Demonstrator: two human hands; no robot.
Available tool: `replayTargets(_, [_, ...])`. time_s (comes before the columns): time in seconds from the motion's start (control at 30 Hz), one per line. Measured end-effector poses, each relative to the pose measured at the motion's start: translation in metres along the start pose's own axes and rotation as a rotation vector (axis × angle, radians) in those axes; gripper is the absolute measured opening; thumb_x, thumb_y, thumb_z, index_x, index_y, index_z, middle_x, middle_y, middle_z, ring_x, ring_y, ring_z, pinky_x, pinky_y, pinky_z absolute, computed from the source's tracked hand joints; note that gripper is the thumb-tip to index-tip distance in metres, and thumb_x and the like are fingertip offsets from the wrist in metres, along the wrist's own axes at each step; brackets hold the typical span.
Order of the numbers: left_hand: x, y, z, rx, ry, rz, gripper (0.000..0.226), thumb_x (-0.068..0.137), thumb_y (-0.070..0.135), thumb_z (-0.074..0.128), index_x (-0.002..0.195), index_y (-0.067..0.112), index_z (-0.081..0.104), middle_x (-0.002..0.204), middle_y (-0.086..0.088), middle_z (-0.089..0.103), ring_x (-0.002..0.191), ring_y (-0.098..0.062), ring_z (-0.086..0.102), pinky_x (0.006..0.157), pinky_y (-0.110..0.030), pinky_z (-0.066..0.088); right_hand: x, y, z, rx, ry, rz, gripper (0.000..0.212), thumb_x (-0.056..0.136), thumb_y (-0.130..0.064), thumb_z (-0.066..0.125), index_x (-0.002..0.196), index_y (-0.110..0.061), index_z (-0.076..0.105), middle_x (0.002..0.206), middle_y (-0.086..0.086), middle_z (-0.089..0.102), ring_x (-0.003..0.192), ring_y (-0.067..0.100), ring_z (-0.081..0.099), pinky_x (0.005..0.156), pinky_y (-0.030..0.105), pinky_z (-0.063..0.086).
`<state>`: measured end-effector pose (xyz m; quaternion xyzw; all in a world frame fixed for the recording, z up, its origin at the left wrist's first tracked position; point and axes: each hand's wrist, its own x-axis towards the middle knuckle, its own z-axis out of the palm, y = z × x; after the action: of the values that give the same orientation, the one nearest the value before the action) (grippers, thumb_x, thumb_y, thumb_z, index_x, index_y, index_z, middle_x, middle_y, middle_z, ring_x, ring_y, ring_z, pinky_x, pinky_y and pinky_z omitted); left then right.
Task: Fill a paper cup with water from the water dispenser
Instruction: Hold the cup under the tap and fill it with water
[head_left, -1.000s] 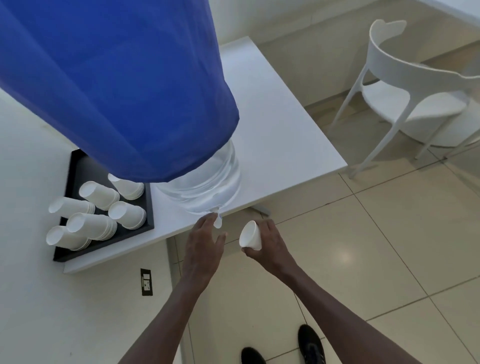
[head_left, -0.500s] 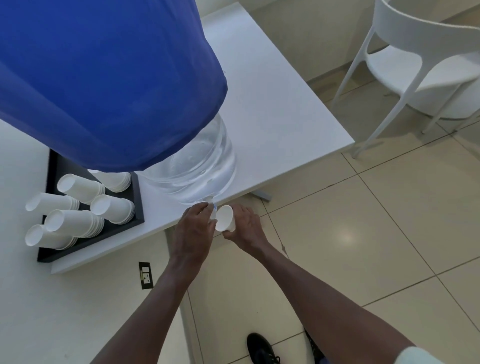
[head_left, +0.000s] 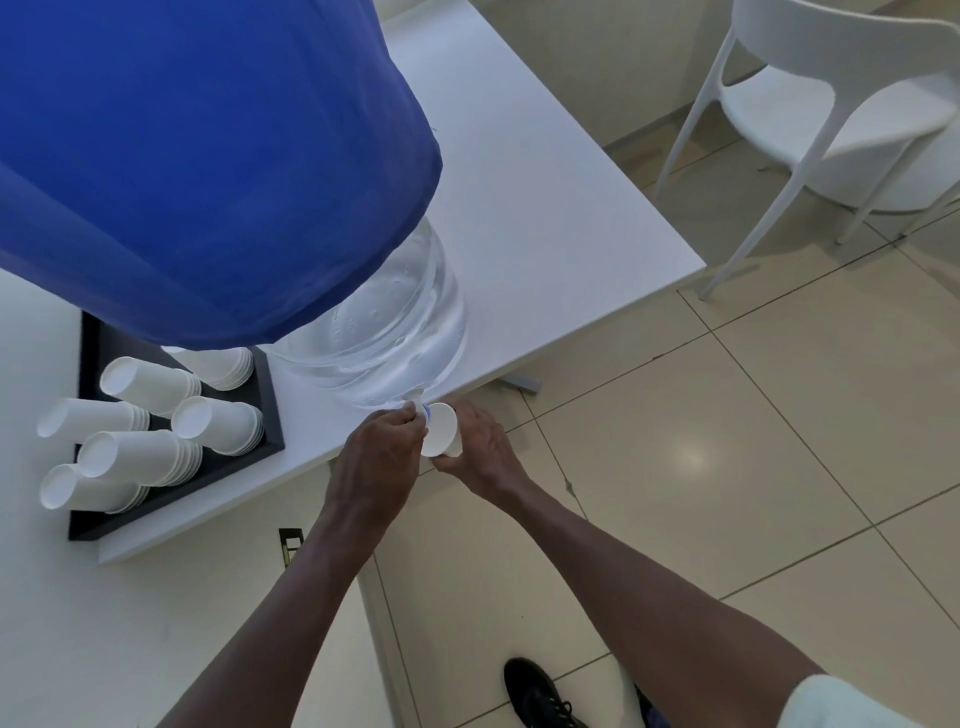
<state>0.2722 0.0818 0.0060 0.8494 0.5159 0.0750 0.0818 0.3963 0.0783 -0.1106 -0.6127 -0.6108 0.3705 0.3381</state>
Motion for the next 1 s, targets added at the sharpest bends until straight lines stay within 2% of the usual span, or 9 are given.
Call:
replayTargets(0.07, [0.001, -0.002, -0.001, -0.036, 0.000, -0.028, 0.019, 0.094, 0.010, 0.057, 0.094, -0.002, 0.071, 0.102, -0.015, 0.075, 0.093, -0.034, 0.069, 0.074, -0.043, 0.058, 0.000, 0.000, 0.001, 0.010, 0.003, 0.000, 0.061, 0.072, -0.024, 0.083, 0.125, -0.017, 0.054, 0.118, 0.004, 0.063, 0.103, 0.025, 0.057, 0.087, 0.041, 0.049])
replayTargets(0.17, [0.003, -0.006, -0.002, -0.110, 0.013, -0.057, 0.021, 0.095, 0.012, 0.056, 0.088, -0.001, 0.071, 0.090, -0.016, 0.074, 0.084, -0.033, 0.069, 0.069, -0.043, 0.057, 0.001, 0.000, 0.002, 0.022, 0.000, 0.003, 0.062, 0.072, -0.027, 0.083, 0.126, -0.016, 0.053, 0.118, 0.005, 0.062, 0.104, 0.025, 0.056, 0.088, 0.043, 0.049])
replayTargets(0.37, [0.012, -0.013, -0.009, -0.256, 0.016, -0.107, 0.012, 0.088, 0.010, 0.066, 0.092, 0.005, 0.076, 0.088, -0.012, 0.076, 0.083, -0.028, 0.071, 0.072, -0.044, 0.057, 0.001, -0.001, 0.004, 0.060, 0.024, -0.006, 0.062, 0.072, -0.029, 0.084, 0.124, -0.015, 0.054, 0.117, 0.004, 0.063, 0.103, 0.024, 0.057, 0.088, 0.041, 0.050])
replayTargets(0.6, [0.017, -0.021, -0.009, -0.308, 0.009, -0.122, 0.011, 0.085, 0.010, 0.069, 0.092, 0.008, 0.077, 0.085, -0.012, 0.077, 0.079, -0.026, 0.072, 0.071, -0.047, 0.058, 0.001, -0.001, 0.007, 0.069, 0.039, -0.009, 0.062, 0.070, -0.027, 0.084, 0.123, -0.016, 0.054, 0.115, 0.003, 0.063, 0.101, 0.023, 0.057, 0.086, 0.039, 0.050])
replayTargets(1.0, [0.021, -0.026, -0.006, -0.314, 0.015, -0.091, 0.014, 0.084, 0.011, 0.071, 0.096, 0.010, 0.077, 0.090, -0.010, 0.078, 0.082, -0.021, 0.073, 0.073, -0.043, 0.058, 0.003, 0.001, 0.009, 0.064, 0.038, -0.004, 0.062, 0.070, -0.029, 0.084, 0.123, -0.019, 0.052, 0.114, 0.002, 0.062, 0.101, 0.023, 0.057, 0.085, 0.042, 0.051])
